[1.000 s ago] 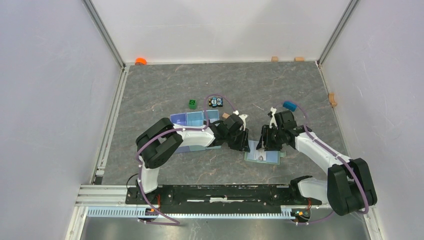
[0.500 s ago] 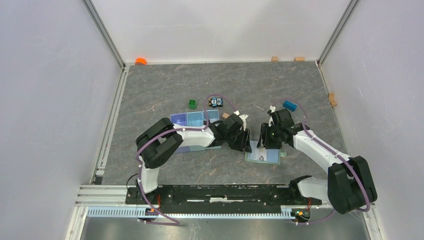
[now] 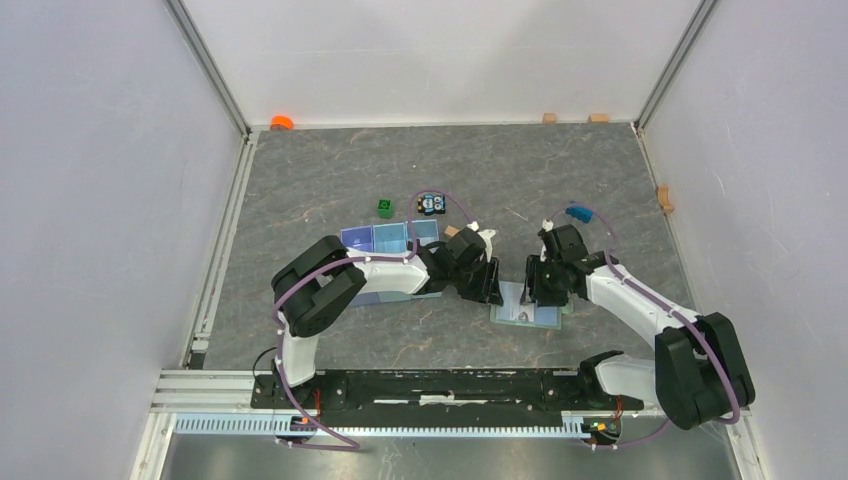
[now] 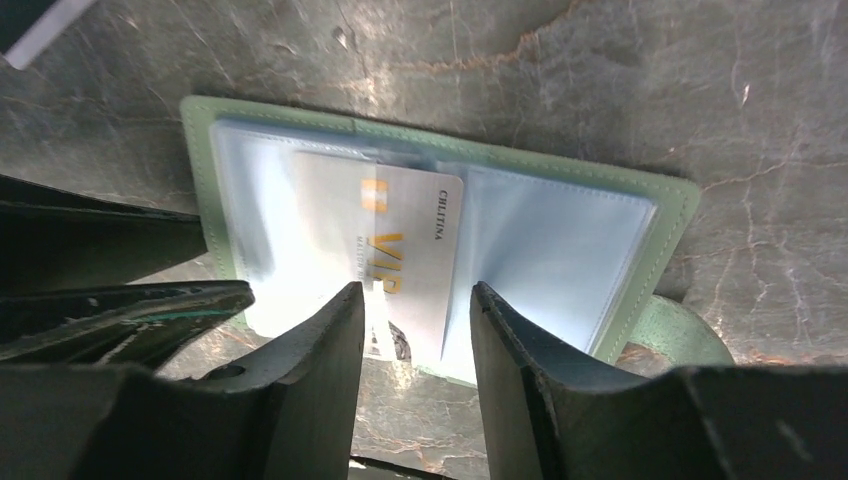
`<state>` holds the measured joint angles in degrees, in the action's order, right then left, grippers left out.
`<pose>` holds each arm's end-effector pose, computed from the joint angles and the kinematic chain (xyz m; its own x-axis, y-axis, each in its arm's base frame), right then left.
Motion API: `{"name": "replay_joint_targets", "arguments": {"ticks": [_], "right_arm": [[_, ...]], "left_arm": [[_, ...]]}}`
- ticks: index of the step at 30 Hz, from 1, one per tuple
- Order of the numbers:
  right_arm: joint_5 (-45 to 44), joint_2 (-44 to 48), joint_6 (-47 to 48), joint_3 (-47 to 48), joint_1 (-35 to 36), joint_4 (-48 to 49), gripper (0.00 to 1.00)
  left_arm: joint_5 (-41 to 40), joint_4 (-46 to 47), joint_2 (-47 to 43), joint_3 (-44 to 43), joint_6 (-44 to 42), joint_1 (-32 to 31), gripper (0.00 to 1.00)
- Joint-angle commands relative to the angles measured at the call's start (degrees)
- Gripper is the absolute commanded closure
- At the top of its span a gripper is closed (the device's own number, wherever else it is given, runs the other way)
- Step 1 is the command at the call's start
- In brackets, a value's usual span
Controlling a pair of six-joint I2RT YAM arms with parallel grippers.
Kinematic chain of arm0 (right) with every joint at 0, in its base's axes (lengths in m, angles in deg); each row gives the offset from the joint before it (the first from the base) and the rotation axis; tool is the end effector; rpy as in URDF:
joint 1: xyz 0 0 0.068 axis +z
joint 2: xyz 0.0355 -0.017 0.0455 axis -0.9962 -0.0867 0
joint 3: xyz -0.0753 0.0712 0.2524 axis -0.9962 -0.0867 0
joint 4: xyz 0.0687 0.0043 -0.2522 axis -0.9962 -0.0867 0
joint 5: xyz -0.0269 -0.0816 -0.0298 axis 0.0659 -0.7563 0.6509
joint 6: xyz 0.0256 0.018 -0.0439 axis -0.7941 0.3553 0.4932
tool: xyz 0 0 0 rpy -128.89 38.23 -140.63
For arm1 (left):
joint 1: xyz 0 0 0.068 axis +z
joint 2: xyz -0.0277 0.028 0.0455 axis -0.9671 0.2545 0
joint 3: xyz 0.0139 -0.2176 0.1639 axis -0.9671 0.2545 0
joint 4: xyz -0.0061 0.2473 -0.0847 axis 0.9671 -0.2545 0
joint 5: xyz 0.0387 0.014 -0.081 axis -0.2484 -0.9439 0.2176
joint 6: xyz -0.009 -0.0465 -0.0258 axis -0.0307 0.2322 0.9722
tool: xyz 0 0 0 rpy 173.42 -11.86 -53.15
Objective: Put the credit cards into the card holder
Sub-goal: Insert the credit card into the card holder.
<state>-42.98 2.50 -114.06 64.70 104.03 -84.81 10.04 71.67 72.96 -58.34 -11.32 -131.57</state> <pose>0.1949 0.0714 0.1654 -0.9402 0.1669 -0.2968 0.0833 0.9579 0.2747 0.2145 -0.3384 0.1401 -0.8771 0.2198 -0.4271 0.4536 0.6714 -0.5860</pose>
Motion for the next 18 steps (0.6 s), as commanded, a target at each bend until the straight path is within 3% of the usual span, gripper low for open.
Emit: {"name": "replay_joint_targets", "arguments": {"ticks": [1,18], "right_arm": [[0.58,0.53,-0.33,-1.25,0.11,1.43,0.52],[7.16,-0.49,-4.23,-1.13,2.37,8.45,0.59]], "left_arm": [[-0.55,-2.83,0.44,1.65,0.88,-0.02,0.59],[0.56,-2.74,1.12,1.17,0.81,-0.02,0.61]]}}
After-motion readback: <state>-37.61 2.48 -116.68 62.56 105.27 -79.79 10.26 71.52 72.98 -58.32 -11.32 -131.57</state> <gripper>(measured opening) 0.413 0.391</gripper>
